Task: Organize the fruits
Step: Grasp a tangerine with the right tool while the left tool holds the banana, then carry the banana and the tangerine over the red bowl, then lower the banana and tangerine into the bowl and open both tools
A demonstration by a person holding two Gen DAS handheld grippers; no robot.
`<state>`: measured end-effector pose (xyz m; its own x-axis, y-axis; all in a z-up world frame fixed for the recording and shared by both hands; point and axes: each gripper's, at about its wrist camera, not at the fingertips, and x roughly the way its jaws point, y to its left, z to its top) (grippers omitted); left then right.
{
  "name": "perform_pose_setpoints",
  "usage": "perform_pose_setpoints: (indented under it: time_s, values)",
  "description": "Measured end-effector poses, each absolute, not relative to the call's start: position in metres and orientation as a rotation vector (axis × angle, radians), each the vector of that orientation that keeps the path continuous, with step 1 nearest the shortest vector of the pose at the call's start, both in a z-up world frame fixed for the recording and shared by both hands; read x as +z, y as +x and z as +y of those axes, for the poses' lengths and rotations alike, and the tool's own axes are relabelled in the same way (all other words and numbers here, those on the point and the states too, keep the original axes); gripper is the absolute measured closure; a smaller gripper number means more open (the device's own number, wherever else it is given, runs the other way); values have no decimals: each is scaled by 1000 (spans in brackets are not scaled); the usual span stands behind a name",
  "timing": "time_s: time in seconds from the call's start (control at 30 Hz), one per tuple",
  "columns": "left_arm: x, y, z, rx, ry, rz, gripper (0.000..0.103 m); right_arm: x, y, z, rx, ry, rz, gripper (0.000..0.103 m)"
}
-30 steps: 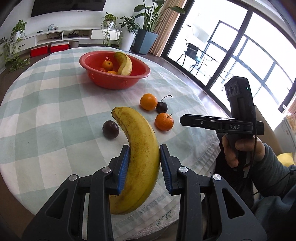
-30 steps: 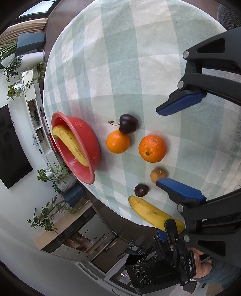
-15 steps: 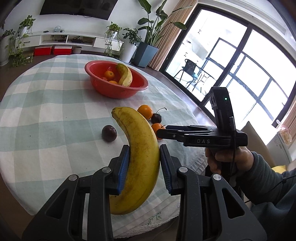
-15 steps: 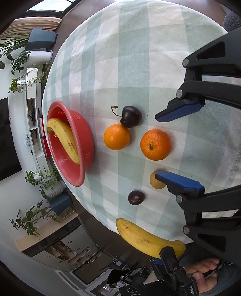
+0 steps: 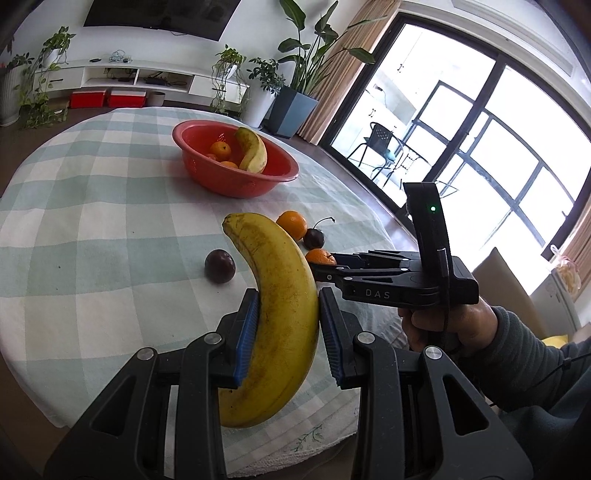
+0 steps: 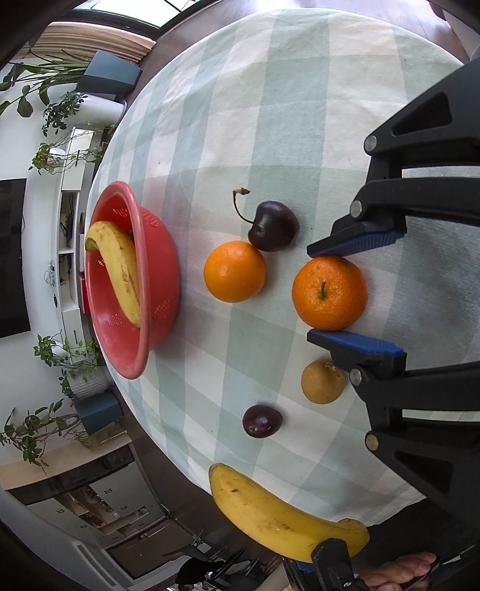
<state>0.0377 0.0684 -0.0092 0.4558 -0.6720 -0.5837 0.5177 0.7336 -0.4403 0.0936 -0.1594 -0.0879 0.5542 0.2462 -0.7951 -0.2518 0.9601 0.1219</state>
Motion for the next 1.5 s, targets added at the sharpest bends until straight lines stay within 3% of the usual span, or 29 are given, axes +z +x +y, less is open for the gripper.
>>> perform_pose_setpoints:
  time_s: [0.43,0.87,1.07,1.5]
  values:
    - [17,71,71,-700,-193,761,73,-28,91,-208,281,162,808,62]
    - [80,175,36,-675,-80,682,72,56,142,-205,316,88,642,62]
    - [76,224,7,-652,-17,706,72,56,186,-171,342,-16,652,62]
    - [14,285,-18,-639,0,783,72,1,249,-144,332,-144,761,62]
